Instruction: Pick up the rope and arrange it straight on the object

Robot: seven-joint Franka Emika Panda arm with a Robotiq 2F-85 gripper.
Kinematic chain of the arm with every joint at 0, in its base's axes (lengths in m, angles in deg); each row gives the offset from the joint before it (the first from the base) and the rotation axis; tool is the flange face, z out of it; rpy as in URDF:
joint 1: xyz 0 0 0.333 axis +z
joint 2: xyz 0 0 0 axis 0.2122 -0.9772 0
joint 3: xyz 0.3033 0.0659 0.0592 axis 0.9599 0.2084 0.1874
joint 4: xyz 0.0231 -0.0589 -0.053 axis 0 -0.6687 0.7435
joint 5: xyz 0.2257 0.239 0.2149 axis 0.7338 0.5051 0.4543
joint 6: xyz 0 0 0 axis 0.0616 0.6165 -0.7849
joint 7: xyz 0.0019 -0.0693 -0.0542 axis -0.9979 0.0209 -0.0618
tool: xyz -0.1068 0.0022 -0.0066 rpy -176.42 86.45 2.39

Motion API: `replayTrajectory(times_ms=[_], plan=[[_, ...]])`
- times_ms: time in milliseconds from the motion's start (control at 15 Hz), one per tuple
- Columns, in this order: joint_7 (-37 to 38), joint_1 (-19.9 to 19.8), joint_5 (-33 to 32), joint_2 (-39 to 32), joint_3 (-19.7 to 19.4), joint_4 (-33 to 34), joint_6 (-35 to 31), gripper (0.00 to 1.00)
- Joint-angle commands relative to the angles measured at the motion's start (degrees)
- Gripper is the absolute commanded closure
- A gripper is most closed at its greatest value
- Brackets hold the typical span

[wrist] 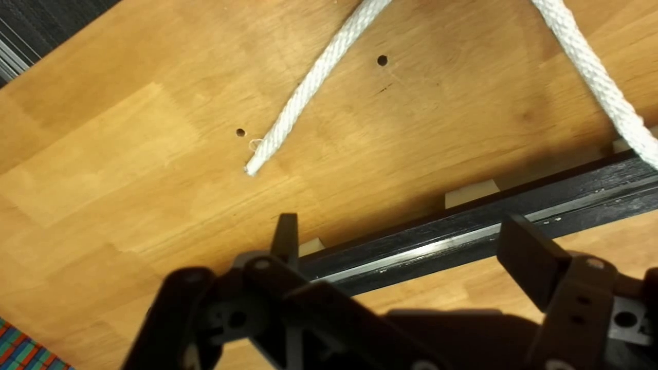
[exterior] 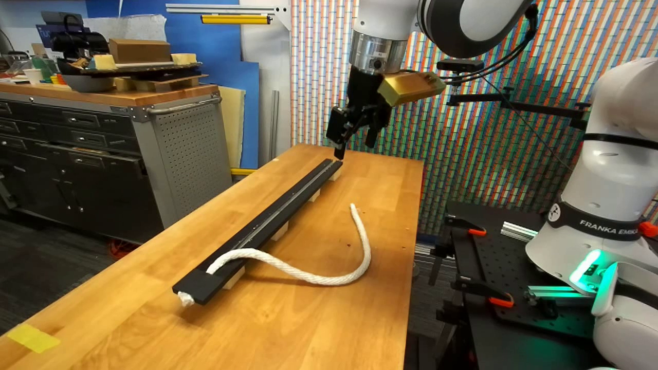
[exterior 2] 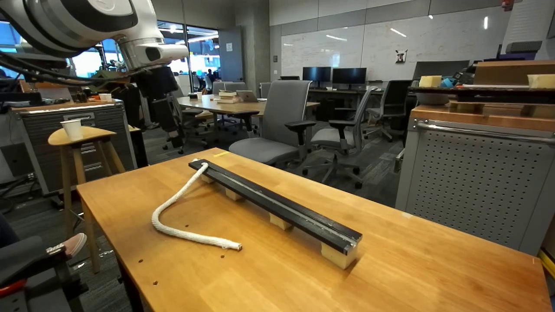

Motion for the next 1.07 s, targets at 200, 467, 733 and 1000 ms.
replayTrajectory(times_ms=[200, 467, 733, 1000], plan=[[9.2, -1.1, -3.5, -1.5, -1.6, -0.1, 0.9, 0.00], [19.0, -2.5, -7.3, -4.2, -3.6, 0.1, 1.1, 0.00], [17.9, -1.6, -3.8, -8.7, -8.0, 0.8, -3.3, 0.00], [17.9, -1.4, -4.4, -13.3, -11.1, 1.9, -8.7, 0.00]])
